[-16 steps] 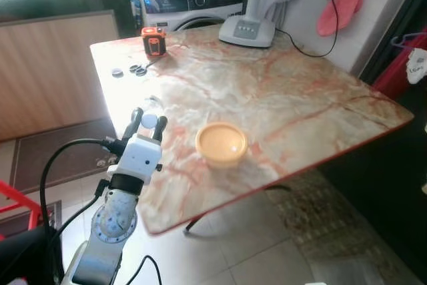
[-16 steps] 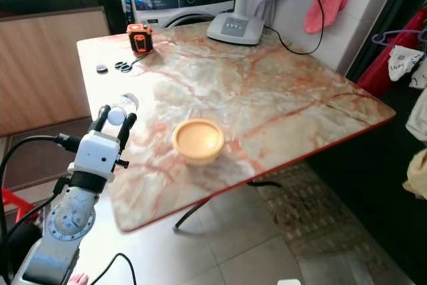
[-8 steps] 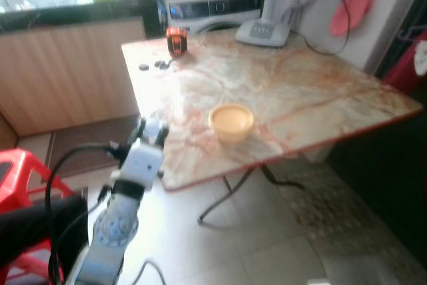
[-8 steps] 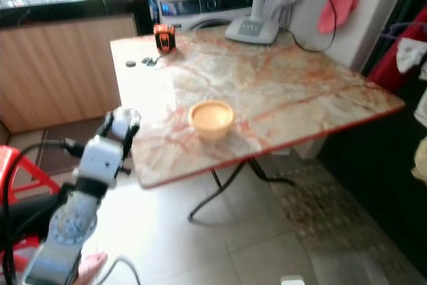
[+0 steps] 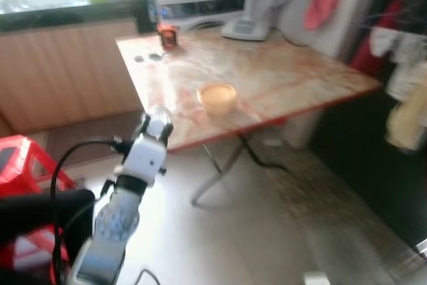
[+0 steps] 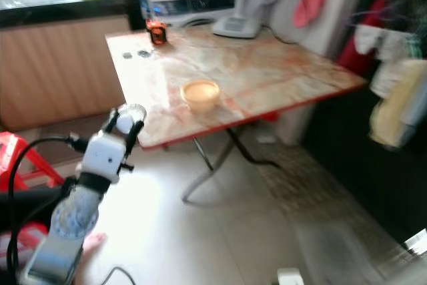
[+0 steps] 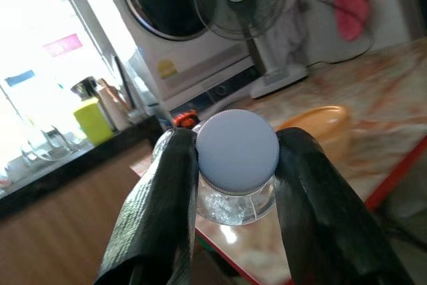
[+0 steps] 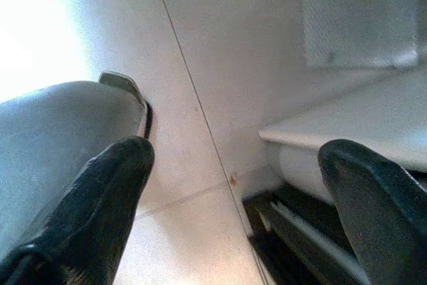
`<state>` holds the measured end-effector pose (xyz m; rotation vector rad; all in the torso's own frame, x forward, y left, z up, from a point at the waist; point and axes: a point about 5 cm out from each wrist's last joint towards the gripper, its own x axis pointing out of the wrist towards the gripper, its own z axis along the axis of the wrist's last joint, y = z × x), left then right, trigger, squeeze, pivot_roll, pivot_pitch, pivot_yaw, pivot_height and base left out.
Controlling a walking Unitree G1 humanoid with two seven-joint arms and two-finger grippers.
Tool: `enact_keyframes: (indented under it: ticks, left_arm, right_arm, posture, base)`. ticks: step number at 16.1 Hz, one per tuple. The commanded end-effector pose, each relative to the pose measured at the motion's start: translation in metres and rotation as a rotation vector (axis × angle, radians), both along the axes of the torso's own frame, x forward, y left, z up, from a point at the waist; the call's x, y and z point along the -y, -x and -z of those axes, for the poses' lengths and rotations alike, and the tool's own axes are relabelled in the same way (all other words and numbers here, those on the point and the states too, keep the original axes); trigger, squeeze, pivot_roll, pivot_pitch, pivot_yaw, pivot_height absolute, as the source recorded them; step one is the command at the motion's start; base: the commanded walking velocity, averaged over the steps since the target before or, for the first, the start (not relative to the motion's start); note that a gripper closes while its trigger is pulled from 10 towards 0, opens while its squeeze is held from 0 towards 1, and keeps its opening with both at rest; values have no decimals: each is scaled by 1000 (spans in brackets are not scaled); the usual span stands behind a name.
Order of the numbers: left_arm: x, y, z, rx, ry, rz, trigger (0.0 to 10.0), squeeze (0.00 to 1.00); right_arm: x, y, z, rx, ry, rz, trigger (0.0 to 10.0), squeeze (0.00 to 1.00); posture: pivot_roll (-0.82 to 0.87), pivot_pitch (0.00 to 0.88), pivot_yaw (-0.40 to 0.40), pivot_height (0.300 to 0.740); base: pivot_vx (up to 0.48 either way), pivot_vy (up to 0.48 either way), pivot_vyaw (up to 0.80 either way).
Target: Restocking fridge
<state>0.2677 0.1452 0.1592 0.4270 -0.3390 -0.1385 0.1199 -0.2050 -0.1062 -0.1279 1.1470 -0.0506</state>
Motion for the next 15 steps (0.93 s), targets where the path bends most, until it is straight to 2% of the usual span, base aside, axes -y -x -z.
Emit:
enact_keyframes:
  ticks: [1, 2, 4, 5, 6, 7, 10, 13, 15]
  left_arm:
    - [-7, -4, 9, -60, 25, -31, 10000, 0]
    - [-14, -4, 21, -115, 45, -60, 10000, 0]
    - [-27, -2, 45, -194, 26, -102, 10000, 0]
    - [-43, -1, 67, -287, 74, -176, 10000, 0]
    - [-51, 0, 79, -336, 90, -216, 10000, 0]
    - [-69, 5, 104, -434, 115, -292, 10000, 0]
    - [-93, 19, 154, -660, 172, -421, 10000, 0]
    - [-97, 37, 189, -855, 163, -473, 10000, 0]
    - [-101, 49, 202, -948, 196, -531, 10000, 0]
  right_arm:
    - [-7, 8, 4, -34, -25, 2, 10000, 0]
    - [-8, 8, 4, -33, -25, 4, 10000, 0]
    - [-8, 7, 4, -33, -25, 8, 10000, 0]
    - [-8, 7, 4, -33, -25, 11, 10000, 0]
    - [-8, 7, 4, -33, -26, 13, 10000, 0]
    - [-9, 7, 4, -31, -26, 18, 10000, 0]
    - [-9, 6, 3, -27, -28, 23, 10000, 0]
    - [-8, 8, 4, -22, -25, 49, 10000, 0]
    - [-8, 9, 4, -19, -26, 72, 10000, 0]
  posture:
    - [38, 0, -32, 722]
    - [37, 0, -31, 722]
    - [33, 0, -29, 722]
    - [29, 0, -28, 722]
    - [27, 0, -28, 722]
    - [22, 0, -29, 722]
    - [20, 0, -44, 722]
    - [-25, 0, -29, 722]
    - [-34, 0, -23, 722]
  base:
    - [0, 0, 0]
    - [0, 0, 0]
    - [0, 0, 0]
    - [0, 0, 0]
    - [0, 0, 0]
    - [0, 0, 0]
    - [0, 0, 0]
    - [0, 0, 0]
    - [0, 0, 0]
